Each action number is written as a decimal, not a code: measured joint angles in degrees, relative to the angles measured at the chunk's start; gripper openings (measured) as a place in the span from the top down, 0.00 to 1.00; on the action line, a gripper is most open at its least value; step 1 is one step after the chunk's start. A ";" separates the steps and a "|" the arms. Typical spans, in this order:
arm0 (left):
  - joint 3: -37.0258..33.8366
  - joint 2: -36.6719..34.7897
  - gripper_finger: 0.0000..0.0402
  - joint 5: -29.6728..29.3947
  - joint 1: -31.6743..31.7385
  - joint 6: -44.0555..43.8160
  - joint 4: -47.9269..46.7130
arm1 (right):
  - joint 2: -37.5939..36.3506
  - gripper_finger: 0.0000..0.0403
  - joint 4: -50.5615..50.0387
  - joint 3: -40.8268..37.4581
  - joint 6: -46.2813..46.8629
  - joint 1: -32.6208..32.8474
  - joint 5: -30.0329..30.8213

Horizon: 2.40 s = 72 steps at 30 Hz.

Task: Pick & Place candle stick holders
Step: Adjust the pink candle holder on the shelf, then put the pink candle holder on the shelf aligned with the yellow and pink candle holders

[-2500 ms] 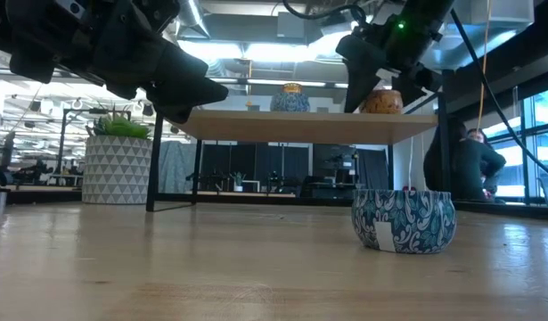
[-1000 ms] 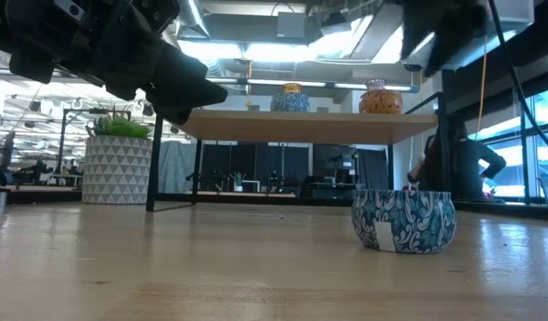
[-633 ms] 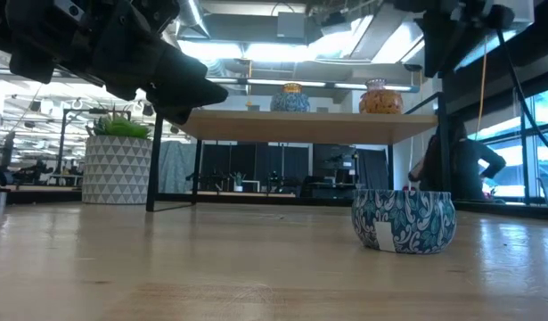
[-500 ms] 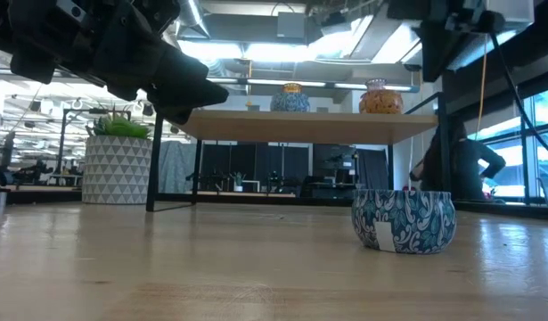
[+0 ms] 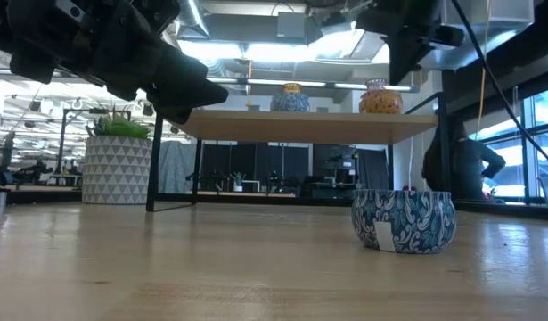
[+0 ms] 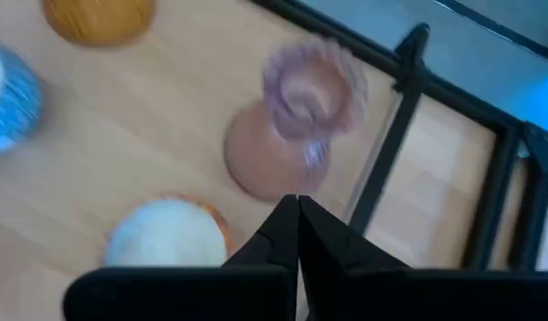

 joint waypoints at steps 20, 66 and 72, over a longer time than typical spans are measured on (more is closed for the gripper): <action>0.00 0.00 0.51 0.00 0.00 -0.10 -0.01 | 0.87 0.99 0.14 2.20 -1.59 -4.08 -2.16; 0.00 0.01 0.51 0.00 0.02 0.17 -0.03 | 4.04 0.99 -3.27 6.69 -2.82 0.41 2.22; 0.00 -0.01 0.51 0.00 0.01 0.12 -0.03 | 4.00 0.99 -4.38 16.85 -2.69 10.21 8.79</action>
